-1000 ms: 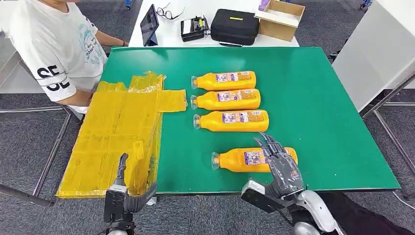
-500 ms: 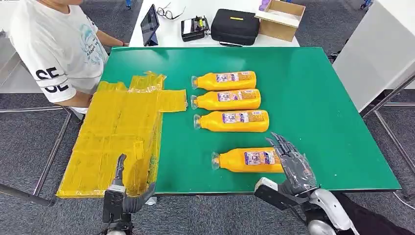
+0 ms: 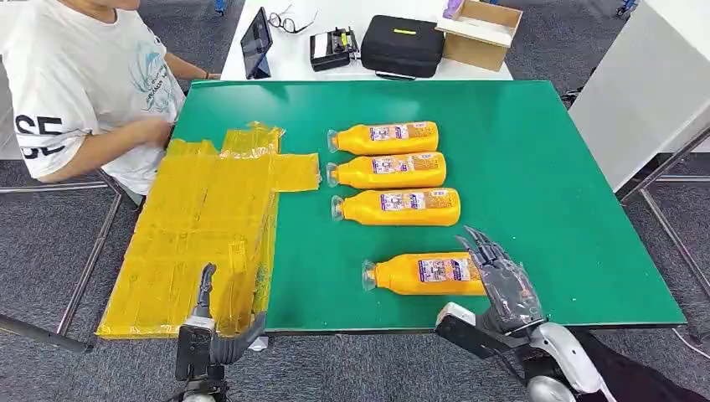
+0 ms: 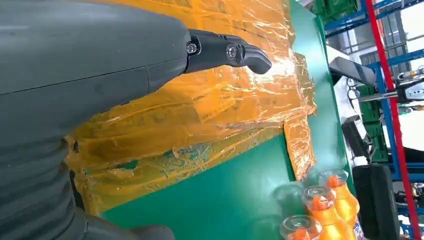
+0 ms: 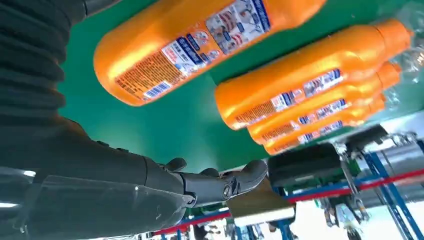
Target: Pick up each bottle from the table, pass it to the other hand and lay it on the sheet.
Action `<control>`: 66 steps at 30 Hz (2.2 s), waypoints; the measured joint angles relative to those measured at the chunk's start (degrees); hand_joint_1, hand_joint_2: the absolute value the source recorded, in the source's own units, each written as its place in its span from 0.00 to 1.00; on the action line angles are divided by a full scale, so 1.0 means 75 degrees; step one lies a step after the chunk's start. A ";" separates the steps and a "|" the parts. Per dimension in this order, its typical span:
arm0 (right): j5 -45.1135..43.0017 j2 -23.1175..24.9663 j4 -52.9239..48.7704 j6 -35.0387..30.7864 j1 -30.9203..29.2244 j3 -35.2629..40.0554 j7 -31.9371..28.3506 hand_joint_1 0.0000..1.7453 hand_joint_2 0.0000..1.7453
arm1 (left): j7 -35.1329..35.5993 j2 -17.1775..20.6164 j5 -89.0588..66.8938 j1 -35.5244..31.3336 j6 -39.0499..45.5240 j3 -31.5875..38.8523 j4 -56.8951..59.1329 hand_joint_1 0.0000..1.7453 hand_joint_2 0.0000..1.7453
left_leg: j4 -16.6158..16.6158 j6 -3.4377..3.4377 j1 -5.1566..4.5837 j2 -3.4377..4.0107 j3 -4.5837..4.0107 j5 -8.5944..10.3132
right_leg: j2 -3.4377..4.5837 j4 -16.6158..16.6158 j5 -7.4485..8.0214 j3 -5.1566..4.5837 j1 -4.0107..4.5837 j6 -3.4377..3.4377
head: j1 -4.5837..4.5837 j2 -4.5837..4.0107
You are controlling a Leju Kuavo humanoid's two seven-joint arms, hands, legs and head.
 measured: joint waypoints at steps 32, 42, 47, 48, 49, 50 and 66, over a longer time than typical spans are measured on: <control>-0.1824 -0.1271 0.2159 0.2247 -0.1521 -0.0268 0.0580 0.00 1.00 | 0.0067 0.0015 0.0312 -0.0439 -0.0152 -0.0449 0.0667 0.00 1.00 | 0.0002 0.0009 -0.0004 -0.0002 -0.0002 0.0006 | -0.0002 0.0000 0.0004 0.0003 -0.0002 0.0004 | -0.0003 0.0000; -0.2022 -0.1410 0.2279 0.2549 -0.1870 -0.0041 0.0528 0.00 1.00 | 0.0035 0.0015 0.0355 -0.0561 -0.0248 -0.0518 0.0804 0.00 1.00 | 0.0002 0.0009 -0.0004 0.0000 -0.0002 0.0006 | -0.0001 0.0000 0.0004 0.0003 -0.0001 0.0004 | 0.0000 0.0000; -0.2046 -0.1311 0.2766 0.2646 -0.2424 0.0470 0.0329 0.00 1.00 | 0.0020 0.0015 0.0414 -0.0651 -0.0268 -0.0644 0.0889 0.00 1.00 | 0.0002 0.0010 -0.0004 0.0002 -0.0001 0.0008 | 0.0000 0.0001 0.0005 0.0004 -0.0001 0.0004 | -0.0003 0.0000; -0.2043 -0.1277 0.2893 0.2640 -0.2543 0.0597 0.0292 0.00 1.00 | 0.0020 0.0015 0.0414 -0.0669 -0.0268 -0.0653 0.0909 0.00 1.00 | 0.0002 0.0010 -0.0004 0.0001 -0.0001 0.0008 | -0.0001 0.0001 0.0005 0.0004 -0.0001 0.0004 | 0.0000 0.0000; -0.2019 -0.1232 0.3011 0.2625 -0.2653 0.0703 0.0274 0.00 1.00 | 0.0020 0.0015 0.0417 -0.0678 -0.0268 -0.0662 0.0924 0.00 1.00 | 0.0002 0.0010 -0.0004 0.0001 -0.0001 0.0008 | -0.0001 0.0001 0.0005 0.0004 -0.0001 0.0004 | -0.0006 0.0000; -0.1999 -0.1186 0.3122 0.2596 -0.2755 0.0796 0.0259 0.00 1.00 | 0.0020 0.0015 0.0423 -0.0682 -0.0268 -0.0670 0.0936 0.00 1.00 | 0.0002 0.0010 -0.0004 0.0001 -0.0001 0.0008 | 0.0000 0.0001 0.0005 0.0005 -0.0001 0.0004 | -0.0003 0.0000; -0.1911 -0.0673 0.4144 0.2500 -0.3454 0.1583 0.0201 0.00 1.00 | 0.0020 0.0017 0.0426 -0.0756 -0.0297 -0.0781 0.1093 0.00 1.00 | 0.0002 0.0010 -0.0004 0.0000 -0.0001 0.0008 | -0.0001 0.0001 0.0005 0.0003 -0.0001 0.0004 | -0.0003 0.0000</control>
